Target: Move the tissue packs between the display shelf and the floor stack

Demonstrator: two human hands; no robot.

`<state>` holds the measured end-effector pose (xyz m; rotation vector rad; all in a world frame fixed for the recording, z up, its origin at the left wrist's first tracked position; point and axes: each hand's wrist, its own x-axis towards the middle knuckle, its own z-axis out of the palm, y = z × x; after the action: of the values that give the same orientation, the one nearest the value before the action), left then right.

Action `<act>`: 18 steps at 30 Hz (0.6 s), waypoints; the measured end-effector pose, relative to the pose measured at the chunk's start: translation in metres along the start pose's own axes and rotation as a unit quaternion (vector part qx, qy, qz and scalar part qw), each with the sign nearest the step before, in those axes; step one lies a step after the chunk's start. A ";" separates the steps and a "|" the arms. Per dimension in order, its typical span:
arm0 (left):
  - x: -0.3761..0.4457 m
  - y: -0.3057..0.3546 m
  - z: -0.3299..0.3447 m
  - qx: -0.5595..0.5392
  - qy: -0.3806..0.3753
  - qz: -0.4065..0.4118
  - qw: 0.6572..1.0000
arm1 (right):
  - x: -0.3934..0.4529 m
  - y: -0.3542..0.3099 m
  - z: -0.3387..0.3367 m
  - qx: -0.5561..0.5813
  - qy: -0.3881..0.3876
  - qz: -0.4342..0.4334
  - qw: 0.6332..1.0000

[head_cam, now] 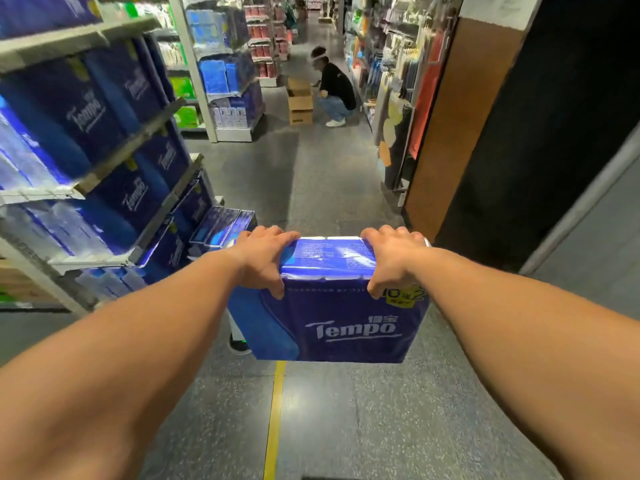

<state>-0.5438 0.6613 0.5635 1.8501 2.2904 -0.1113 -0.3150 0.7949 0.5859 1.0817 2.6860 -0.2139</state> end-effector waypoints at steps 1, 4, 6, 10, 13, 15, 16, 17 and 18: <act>0.020 -0.007 -0.005 -0.004 0.000 -0.007 1.000 | 0.024 0.006 -0.008 -0.006 -0.004 -0.008 1.000; 0.087 -0.034 -0.017 -0.018 -0.006 -0.022 1.000 | 0.102 0.023 -0.029 -0.004 -0.021 -0.023 1.000; 0.135 -0.055 -0.026 -0.020 -0.013 -0.027 0.999 | 0.156 0.033 -0.041 -0.001 -0.026 -0.027 0.999; 0.235 -0.102 -0.054 -0.027 -0.016 -0.024 0.999 | 0.263 0.051 -0.073 -0.008 -0.031 -0.030 0.999; 0.301 -0.135 -0.081 -0.024 -0.006 -0.028 0.999 | 0.339 0.061 -0.106 -0.011 -0.019 -0.037 0.999; 0.345 -0.154 -0.099 -0.018 0.000 -0.033 0.999 | 0.385 0.069 -0.128 -0.012 -0.016 -0.037 0.999; 0.367 -0.164 -0.107 -0.013 0.004 -0.036 0.999 | 0.409 0.073 -0.138 -0.017 -0.015 -0.040 0.999; 0.389 -0.175 -0.114 -0.011 0.007 -0.041 0.999 | 0.434 0.077 -0.148 -0.020 -0.015 -0.043 0.999; 0.411 -0.186 -0.120 -0.014 0.007 -0.046 0.999 | 0.460 0.081 -0.157 -0.019 -0.016 -0.046 0.999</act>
<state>-0.8193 1.0372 0.5879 1.7380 2.3736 -0.0780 -0.6051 1.1922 0.6078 0.9372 2.7027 -0.1948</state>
